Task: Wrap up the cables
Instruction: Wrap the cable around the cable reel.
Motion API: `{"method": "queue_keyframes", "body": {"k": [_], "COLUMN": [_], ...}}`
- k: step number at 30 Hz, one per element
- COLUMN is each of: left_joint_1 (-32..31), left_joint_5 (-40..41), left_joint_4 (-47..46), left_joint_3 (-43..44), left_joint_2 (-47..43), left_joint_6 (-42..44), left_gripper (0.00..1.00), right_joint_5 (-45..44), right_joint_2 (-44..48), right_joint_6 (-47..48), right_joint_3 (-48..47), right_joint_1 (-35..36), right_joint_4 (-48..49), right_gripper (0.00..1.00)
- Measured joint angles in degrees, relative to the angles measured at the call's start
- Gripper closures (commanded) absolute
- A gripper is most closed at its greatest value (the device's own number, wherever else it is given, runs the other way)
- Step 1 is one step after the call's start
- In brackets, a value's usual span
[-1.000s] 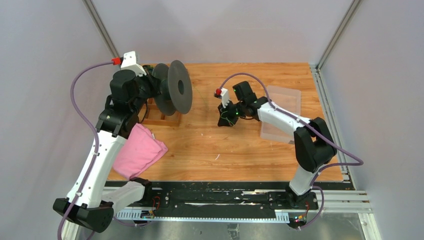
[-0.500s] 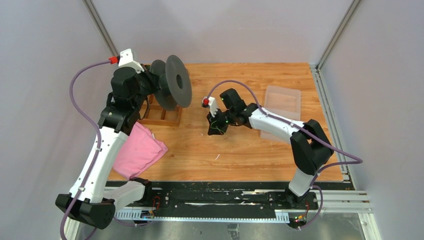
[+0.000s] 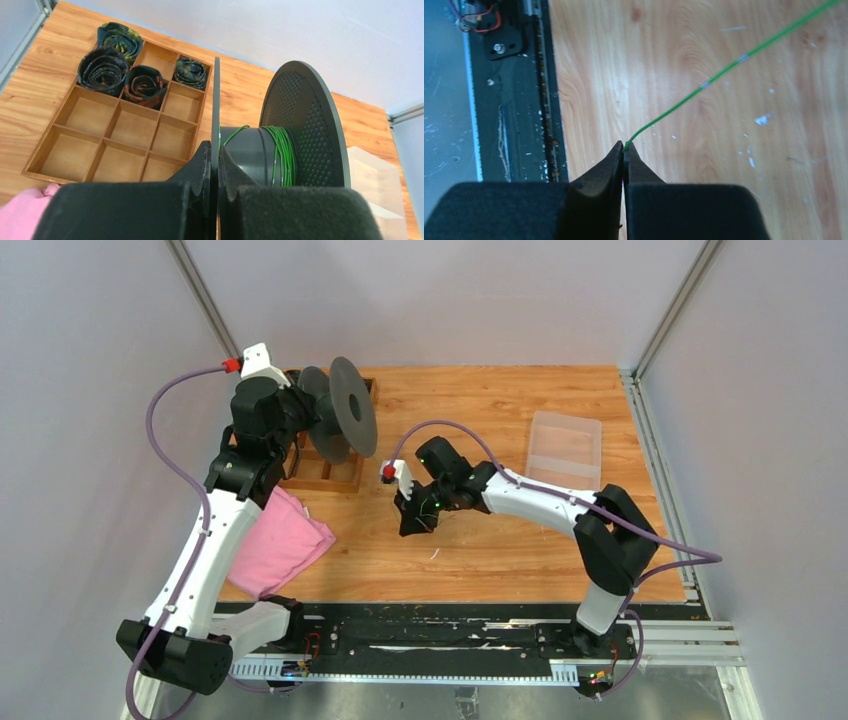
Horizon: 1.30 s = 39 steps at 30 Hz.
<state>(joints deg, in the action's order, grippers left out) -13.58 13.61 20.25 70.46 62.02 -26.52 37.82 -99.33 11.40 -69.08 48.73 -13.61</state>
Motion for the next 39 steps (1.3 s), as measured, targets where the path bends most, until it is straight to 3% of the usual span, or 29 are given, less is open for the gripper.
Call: {"method": "queue_keyframes", "body": {"k": [9,26,39], "left_joint_1": [-0.2,-6.0,-9.1], "left_joint_5": [2.7,9.5,3.4], "left_joint_4": [-2.2,-9.1,-12.0], "left_joint_3": [-2.3,-6.1,-13.4], "left_joint_2": [1.0,0.7,-1.5], "left_joint_6": [2.5,11.6,19.7], "left_gripper": [1.00,1.00,1.00], "right_joint_5": [2.8,6.3,6.1], "right_joint_2": [0.1,0.1,0.1], "right_joint_6": [0.0,-4.2,-7.5], "right_joint_3": [-5.1,-22.8,-32.7], "right_joint_1": [4.5,5.9,3.0], "right_joint_4": [-2.5,-11.0,-13.8], "right_gripper": [0.99,0.99,0.99]}}
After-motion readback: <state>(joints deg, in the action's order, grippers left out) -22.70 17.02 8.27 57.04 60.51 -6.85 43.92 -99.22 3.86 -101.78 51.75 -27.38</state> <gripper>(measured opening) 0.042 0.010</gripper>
